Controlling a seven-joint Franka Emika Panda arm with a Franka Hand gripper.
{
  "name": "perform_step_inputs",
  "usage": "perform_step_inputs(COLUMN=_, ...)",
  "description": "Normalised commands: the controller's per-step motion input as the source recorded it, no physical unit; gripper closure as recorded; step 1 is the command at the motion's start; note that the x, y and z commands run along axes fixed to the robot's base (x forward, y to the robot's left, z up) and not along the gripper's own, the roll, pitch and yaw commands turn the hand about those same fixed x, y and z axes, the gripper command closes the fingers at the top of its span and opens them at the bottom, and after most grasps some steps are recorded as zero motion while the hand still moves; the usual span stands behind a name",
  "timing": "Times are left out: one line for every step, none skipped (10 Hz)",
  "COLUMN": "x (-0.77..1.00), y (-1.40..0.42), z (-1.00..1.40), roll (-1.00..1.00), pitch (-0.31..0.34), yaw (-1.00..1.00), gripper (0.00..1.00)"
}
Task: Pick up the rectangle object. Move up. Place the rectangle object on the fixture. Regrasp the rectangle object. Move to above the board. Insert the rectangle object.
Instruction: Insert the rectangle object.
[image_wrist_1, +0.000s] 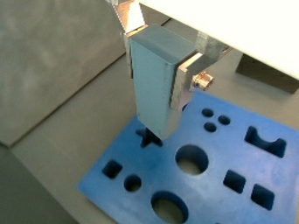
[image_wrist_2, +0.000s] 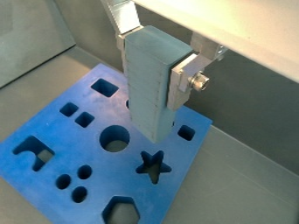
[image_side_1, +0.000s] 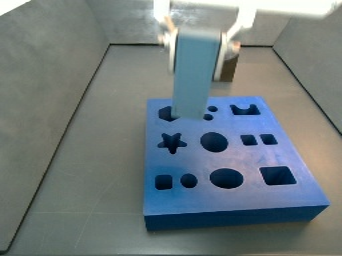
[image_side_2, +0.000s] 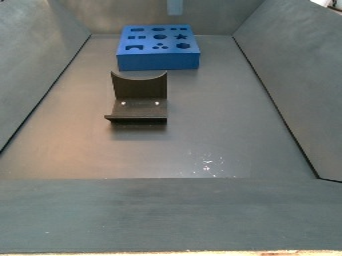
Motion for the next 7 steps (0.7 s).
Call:
perform_step_inputs(x=0.00, y=0.00, z=0.60, roll=0.00, pitch=0.314, yaw=-0.41, gripper=1.00)
perform_step_inputs(x=0.06, y=0.00, z=0.00, roll=0.03, pitch=0.106, yaw=0.03, gripper=1.00)
perform_step_inputs(x=0.07, y=0.00, z=0.00, roll=0.00, pitch=0.009, yaw=0.00, gripper=1.00)
perform_step_inputs(x=0.55, y=-0.33, z=0.00, roll=0.43, pitch=0.700, yaw=0.00, gripper=1.00)
perform_step_inputs(x=0.56, y=-0.34, z=0.00, roll=0.52, pitch=0.854, yaw=0.00, gripper=1.00)
perform_step_inputs(x=0.51, y=-0.27, z=0.01, roll=0.44, pitch=0.891, yaw=0.00, gripper=1.00)
perform_step_inputs(x=0.51, y=-0.24, z=0.03, roll=0.43, pitch=0.886, yaw=0.00, gripper=1.00)
